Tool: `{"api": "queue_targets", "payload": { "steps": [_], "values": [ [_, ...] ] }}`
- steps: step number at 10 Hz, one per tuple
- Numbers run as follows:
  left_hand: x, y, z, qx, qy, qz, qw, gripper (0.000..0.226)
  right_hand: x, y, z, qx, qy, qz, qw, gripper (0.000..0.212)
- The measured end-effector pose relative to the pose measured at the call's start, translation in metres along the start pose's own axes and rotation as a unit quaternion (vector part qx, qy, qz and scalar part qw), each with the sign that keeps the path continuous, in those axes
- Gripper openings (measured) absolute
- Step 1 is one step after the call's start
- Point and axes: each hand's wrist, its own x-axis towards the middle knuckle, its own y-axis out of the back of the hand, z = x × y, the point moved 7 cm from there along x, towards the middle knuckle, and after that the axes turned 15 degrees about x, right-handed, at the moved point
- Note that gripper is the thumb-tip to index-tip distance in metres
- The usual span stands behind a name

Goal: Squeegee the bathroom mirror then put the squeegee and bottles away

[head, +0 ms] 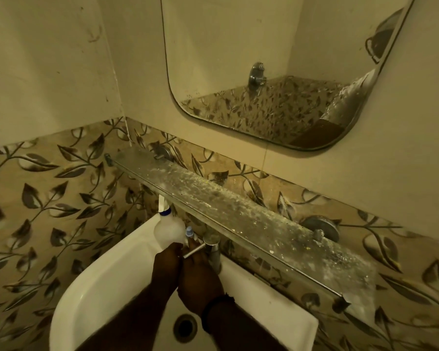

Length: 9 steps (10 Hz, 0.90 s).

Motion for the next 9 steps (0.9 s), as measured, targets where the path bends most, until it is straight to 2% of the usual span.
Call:
{"api": "queue_targets", "payload": {
  "steps": [3, 4, 6, 7, 8, 9],
  "values": [
    [-0.008, 0.02, -0.02, 0.032, 0.037, 0.022, 0.999, 0.035, -0.011, 0.002, -0.017, 0.038, 0.024, 0.014, 0.999, 0.055],
    [-0.016, 0.032, -0.025, 0.066, 0.03, 0.053, 0.996, 0.049, -0.014, -0.003, -0.025, 0.044, 0.03, 0.006, 0.999, 0.057],
    [-0.039, 0.075, -0.025, 0.11, 0.05, 0.165, 0.979, 0.061, -0.027, -0.002, -0.056, 0.02, 0.101, 0.027, 0.994, 0.062],
    [-0.048, 0.094, -0.026, 0.164, 0.062, 0.171, 0.97, 0.064, -0.034, 0.006, -0.078, -0.008, 0.135, 0.045, 0.99, 0.061],
    [-0.054, 0.105, -0.035, 0.153, 0.072, 0.182, 0.969, 0.063, -0.041, 0.016, -0.094, -0.034, 0.157, 0.083, 0.983, 0.059],
    [-0.067, 0.112, -0.036, 0.14, 0.075, 0.181, 0.971, 0.072, -0.054, 0.025, -0.099, -0.027, 0.133, 0.094, 0.986, 0.058]
  ]
}}
